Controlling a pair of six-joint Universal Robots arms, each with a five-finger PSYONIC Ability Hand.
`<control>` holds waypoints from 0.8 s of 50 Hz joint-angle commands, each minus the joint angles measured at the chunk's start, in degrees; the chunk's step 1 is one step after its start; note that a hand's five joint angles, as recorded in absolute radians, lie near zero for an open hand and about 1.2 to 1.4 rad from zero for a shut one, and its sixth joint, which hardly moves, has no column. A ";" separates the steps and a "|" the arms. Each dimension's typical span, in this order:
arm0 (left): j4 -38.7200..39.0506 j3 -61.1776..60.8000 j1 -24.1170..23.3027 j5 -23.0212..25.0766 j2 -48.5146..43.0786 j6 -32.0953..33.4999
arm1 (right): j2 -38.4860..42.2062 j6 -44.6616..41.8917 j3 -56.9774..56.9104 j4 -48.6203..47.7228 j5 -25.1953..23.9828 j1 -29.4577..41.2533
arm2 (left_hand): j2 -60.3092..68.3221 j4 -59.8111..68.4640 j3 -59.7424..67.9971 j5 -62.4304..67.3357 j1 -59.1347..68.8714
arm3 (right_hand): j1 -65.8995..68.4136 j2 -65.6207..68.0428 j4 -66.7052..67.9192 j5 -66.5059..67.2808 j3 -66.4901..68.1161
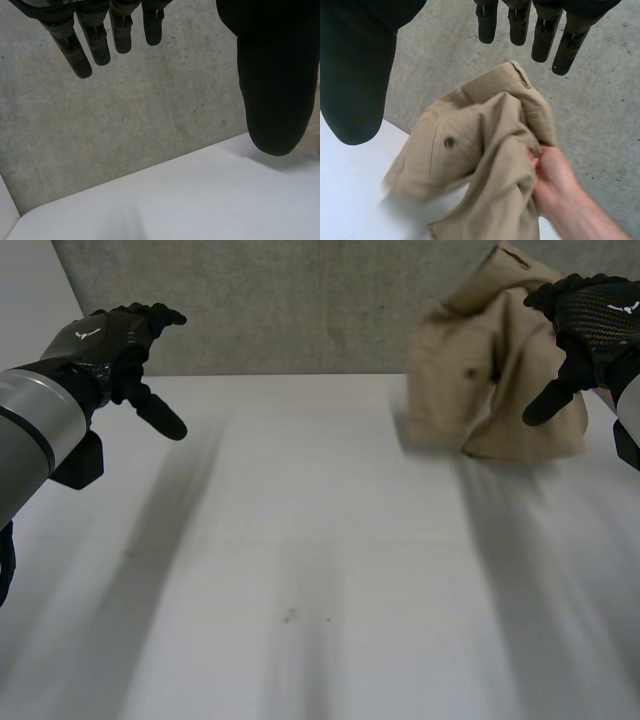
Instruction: Fold the shorts.
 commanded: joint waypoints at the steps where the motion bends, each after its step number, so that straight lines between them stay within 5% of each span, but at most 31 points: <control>1: 1.77 -0.62 -0.07 0.04 0.00 0.15 | 0.00 -0.43 0.08 -0.08 0.07 0.00 | -1.48 -1.68 -2.26 -2.73 0.57 | 2.16 -0.32 -3.43 -3.55 -0.23; 29: 3.27 -0.63 -0.07 0.04 -0.09 0.15 | 0.35 -2.28 1.84 -2.37 -0.01 0.26 | -1.48 -1.68 -2.26 -2.73 0.57 | 2.16 -0.32 -3.43 -3.55 -0.23; 40: 4.85 -0.80 -0.07 -0.13 -2.20 0.23 | 8.95 -13.78 2.63 -2.02 -8.80 0.79 | -1.48 -1.68 -2.26 -2.73 0.57 | 2.16 -0.32 -3.43 -3.55 -0.23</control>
